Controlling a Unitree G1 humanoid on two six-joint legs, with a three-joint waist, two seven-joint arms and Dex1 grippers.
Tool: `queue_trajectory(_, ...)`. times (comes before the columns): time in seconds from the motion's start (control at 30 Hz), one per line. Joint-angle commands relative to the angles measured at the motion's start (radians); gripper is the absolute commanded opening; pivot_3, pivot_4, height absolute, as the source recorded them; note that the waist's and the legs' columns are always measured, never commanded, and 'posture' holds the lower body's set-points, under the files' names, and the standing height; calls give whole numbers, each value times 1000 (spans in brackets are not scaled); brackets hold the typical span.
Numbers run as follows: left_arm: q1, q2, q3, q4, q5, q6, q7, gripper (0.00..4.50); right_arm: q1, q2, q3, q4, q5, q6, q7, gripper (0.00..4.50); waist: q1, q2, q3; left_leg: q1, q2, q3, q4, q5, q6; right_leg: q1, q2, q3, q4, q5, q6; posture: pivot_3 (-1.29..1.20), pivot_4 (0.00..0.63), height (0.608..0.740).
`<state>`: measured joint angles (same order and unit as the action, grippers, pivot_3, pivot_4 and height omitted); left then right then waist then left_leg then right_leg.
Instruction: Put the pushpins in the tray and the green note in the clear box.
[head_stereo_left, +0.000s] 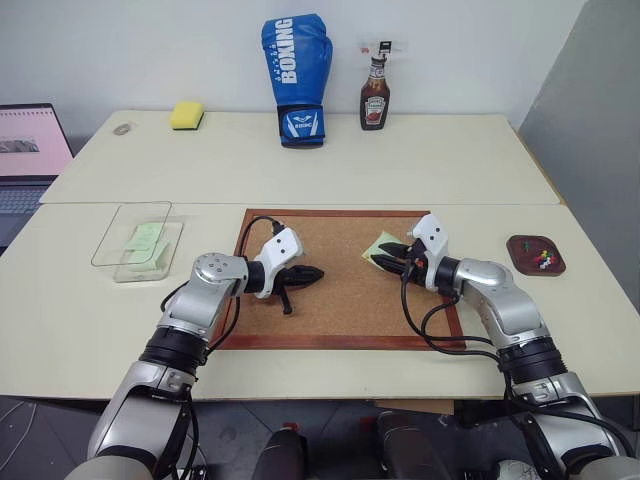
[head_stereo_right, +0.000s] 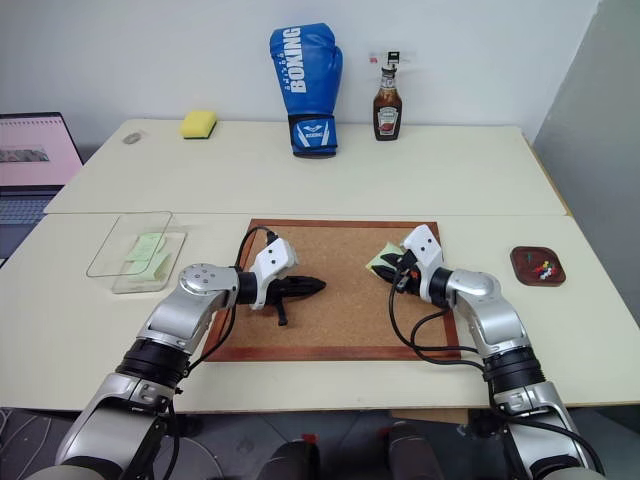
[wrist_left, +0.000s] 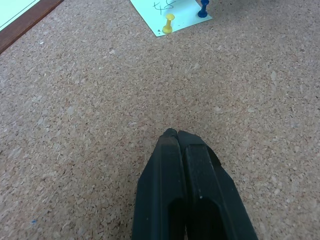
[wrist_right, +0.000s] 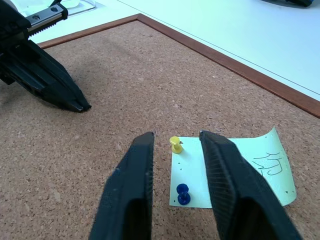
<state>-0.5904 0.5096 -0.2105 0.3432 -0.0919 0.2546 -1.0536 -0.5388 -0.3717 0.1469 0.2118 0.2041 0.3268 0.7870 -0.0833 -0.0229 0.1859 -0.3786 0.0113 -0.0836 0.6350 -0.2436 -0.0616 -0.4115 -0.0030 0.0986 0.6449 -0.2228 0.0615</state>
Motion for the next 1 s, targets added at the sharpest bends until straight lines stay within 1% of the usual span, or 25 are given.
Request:
queue_trajectory(0.03, 2, 6, -14, 13, 21, 14, 2, 0, -14, -4, 32, -1, -43, -13, 5, 1752, 0, 0, 0, 0, 0, 0, 0, 0, 0, 0, 0, 0, 0, 0, 0, 0, 150, 740)
queue_trajectory(0.33, 15, 7, -25, -1, 27, 8, -4, 0, -33, 14, 31, 57, -71, -12, -17, 1752, 0, 0, 0, 0, 0, 0, 0, 0, 0, 0, 0, 0, 0, 0, 0, 0, 150, 740)
queue_trajectory(0.4, 18, 5, -26, -8, 26, 11, -4, 0, -36, 15, 23, 58, -60, -4, -14, 1401, 0, 0, 0, 0, 0, 0, 0, 0, 0, 0, 0, 0, 0, 0, 0, 0, 150, 740)
queue_trajectory(0.43, 18, 4, -24, -7, 25, 12, -2, 0, -36, 14, 21, 58, -57, -3, -12, 1301, 0, 0, 0, 0, 0, 0, 0, 0, 0, 0, 0, 0, 0, 0, 0, 0, 150, 740)
queue_trajectory(0.63, 20, 3, -24, -1, 27, 9, -1, 0, -27, 12, 12, 51, -52, 5, -4, 68, 0, 0, 0, 0, 0, 0, 0, 0, 0, 0, 0, 0, 0, 0, 0, 0, 150, 740)
queue_trajectory(0.67, 20, 2, -24, -4, 26, 11, -1, 0, -27, 14, 7, 50, -47, 9, -5, 13, 0, 0, 0, 0, 0, 0, 0, 0, 0, 0, 0, 0, 0, 0, 0, 0, 150, 740)
queue_trajectory(0.83, 17, -2, -26, -4, 26, 10, -1, 0, -36, 20, -21, 27, -23, 30, -1, 13, 0, 0, 0, 0, 0, 0, 0, 0, 0, 0, 0, 0, 0, 0, 0, 0, 150, 740)
queue_trajectory(1.0, 19, -1, -28, 0, 28, 6, -4, 0, -43, 28, -84, -56, 53, 100, -6, 13, 0, 0, 0, -1, 0, 0, 0, 0, 0, -1, 0, 0, 0, 0, 0, 0, 150, 740)
